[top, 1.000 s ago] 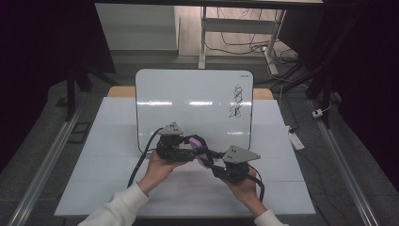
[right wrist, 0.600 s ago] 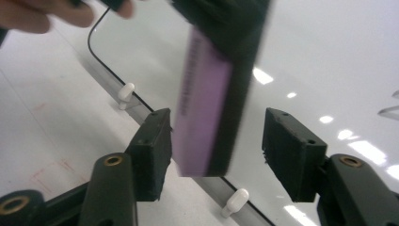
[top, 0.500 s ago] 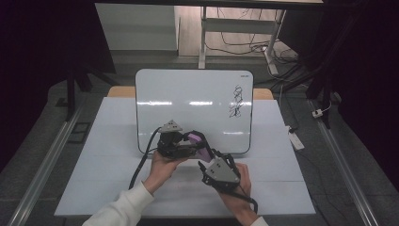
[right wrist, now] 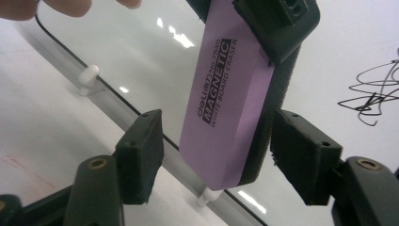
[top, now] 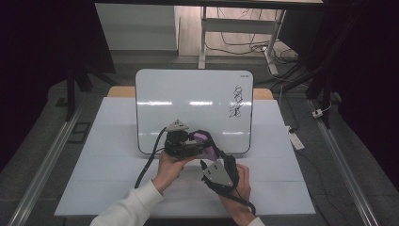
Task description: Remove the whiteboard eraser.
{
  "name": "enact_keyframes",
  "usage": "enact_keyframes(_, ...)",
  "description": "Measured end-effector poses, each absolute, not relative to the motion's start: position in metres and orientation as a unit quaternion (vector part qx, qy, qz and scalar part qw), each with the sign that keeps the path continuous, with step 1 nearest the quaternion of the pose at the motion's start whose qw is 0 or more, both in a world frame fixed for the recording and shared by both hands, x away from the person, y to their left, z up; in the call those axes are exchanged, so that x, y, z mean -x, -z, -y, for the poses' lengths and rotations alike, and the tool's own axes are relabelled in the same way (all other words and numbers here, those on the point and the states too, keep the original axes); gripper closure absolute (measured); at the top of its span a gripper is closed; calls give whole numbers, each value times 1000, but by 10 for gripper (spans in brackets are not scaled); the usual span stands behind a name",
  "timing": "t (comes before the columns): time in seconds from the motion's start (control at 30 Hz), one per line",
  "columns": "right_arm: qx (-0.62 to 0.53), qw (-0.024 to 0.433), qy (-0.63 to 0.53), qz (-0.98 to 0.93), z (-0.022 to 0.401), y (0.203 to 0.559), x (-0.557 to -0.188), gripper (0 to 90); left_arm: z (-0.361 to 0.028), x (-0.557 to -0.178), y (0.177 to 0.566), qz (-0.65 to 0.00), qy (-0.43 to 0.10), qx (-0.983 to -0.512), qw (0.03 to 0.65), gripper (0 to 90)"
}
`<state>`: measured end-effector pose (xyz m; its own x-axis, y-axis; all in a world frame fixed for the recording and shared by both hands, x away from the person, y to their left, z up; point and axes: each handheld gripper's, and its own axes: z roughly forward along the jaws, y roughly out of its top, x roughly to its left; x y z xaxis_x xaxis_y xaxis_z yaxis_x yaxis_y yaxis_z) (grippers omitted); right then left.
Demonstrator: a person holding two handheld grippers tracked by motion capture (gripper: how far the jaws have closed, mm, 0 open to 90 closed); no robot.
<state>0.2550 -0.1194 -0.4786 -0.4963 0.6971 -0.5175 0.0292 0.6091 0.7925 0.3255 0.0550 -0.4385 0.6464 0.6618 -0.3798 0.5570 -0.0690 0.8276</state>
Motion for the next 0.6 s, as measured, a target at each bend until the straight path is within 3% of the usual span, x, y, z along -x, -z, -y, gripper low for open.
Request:
enact_keyframes(0.13, -194, 502, -334, -774, 109, 480, -246, 348, -54, -326, 438, -428, -42, -720, 545, 391)
enact_keyframes(0.2, -196, 522, -302, -774, 101, 482, -247, 288, -51, -327, 439, -443, -21, -709, 549, 392)
enact_keyframes(0.4, -217, 559, -256, -758, 101, 492, -260, 241, -46, -328, 439, -464, 5, -693, 551, 391)
enact_keyframes(0.6, -218, 576, -231, -753, 105, 494, -270, 316, -38, -327, 441, -484, 34, -680, 550, 389)
